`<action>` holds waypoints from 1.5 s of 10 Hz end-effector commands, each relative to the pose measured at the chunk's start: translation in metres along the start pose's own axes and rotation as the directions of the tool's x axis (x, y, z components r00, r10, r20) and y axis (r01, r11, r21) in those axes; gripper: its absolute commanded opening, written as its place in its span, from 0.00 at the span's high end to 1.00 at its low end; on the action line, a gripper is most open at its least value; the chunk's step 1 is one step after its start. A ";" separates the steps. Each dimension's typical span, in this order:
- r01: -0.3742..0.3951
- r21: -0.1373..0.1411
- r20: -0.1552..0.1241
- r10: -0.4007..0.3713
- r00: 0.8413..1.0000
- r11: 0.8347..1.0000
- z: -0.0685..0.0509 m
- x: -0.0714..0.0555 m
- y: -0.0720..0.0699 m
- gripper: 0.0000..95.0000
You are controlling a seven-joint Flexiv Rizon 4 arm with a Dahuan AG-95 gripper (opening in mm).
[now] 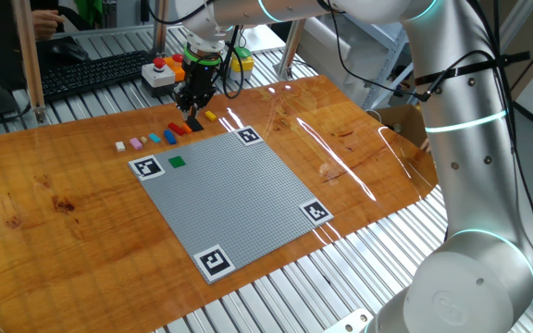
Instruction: Stack small Lego blocks one on top of the other
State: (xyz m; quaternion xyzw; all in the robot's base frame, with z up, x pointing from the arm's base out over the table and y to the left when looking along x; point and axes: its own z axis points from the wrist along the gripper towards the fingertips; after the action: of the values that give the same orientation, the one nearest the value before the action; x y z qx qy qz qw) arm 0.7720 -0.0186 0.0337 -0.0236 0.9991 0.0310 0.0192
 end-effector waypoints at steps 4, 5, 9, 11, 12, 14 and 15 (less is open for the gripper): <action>0.003 -0.001 0.009 -0.003 1.000 1.000 0.012 0.002 -0.001 0.80; 0.007 -0.002 0.009 -0.007 1.000 1.000 0.013 0.003 -0.001 0.80; 0.008 -0.001 0.009 -0.008 1.000 1.000 0.015 0.007 -0.001 0.80; 0.006 -0.002 0.010 -0.006 1.000 1.000 0.017 0.010 -0.001 0.80; 0.005 -0.003 0.013 -0.005 1.000 1.000 0.019 0.011 -0.001 0.80; 0.003 -0.003 0.013 -0.003 1.000 1.000 0.020 0.012 -0.001 0.80; 0.002 -0.004 0.015 -0.002 1.000 1.000 0.023 0.013 -0.001 0.80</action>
State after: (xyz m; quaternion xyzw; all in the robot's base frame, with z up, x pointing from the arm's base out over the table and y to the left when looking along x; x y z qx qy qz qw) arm 0.7599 -0.0189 0.0105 -0.0243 0.9988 0.0333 0.0280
